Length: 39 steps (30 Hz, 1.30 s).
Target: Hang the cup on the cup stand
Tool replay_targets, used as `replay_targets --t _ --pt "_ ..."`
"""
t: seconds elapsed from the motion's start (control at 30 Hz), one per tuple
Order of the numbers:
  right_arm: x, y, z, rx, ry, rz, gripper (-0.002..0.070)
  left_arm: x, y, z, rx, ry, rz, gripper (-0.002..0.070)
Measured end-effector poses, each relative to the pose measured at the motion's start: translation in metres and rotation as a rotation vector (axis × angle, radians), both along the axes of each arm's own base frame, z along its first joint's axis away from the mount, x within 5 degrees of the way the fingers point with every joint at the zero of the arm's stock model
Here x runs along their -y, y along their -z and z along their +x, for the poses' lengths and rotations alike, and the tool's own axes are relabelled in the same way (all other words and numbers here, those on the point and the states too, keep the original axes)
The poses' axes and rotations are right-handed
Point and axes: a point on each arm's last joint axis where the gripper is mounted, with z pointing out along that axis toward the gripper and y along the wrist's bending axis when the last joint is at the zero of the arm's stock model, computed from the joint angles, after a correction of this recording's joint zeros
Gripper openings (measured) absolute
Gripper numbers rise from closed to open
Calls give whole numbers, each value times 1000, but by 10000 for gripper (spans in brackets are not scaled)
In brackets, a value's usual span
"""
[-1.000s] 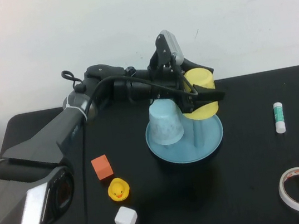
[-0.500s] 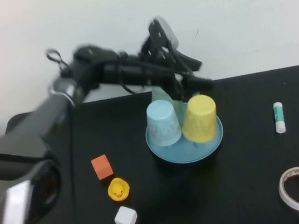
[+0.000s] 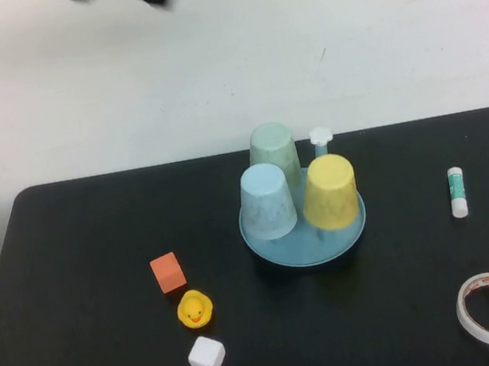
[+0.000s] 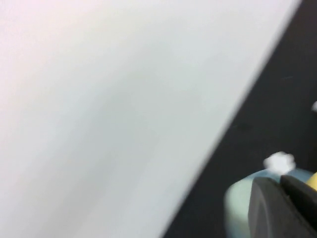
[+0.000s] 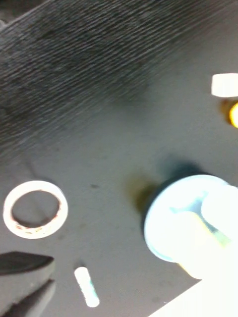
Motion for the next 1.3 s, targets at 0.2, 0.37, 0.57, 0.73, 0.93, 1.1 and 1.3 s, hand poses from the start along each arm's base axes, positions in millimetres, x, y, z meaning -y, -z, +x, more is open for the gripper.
replay_targets --t 0.2,0.37,0.57,0.73,0.93,1.1,1.3 --pt "19 12 -18 57 -35 80 0 -39 -84 -95 162 -119 -1 0" --pt "35 36 -33 96 -59 158 0 -69 -104 -186 250 -170 -49 0" --pt "43 60 -42 120 -82 210 0 -108 -65 -282 392 -290 -107 0" --pt "43 71 -44 81 -73 221 0 -135 0 -353 491 -368 -185 0" --pt "41 76 -46 34 -65 249 0 -149 61 -377 456 -453 -219 0" --pt "41 76 -46 26 -63 256 0 -151 83 -380 464 -474 -265 0" --pt "41 76 -46 22 -63 257 0 -149 104 -371 401 -483 -254 0"
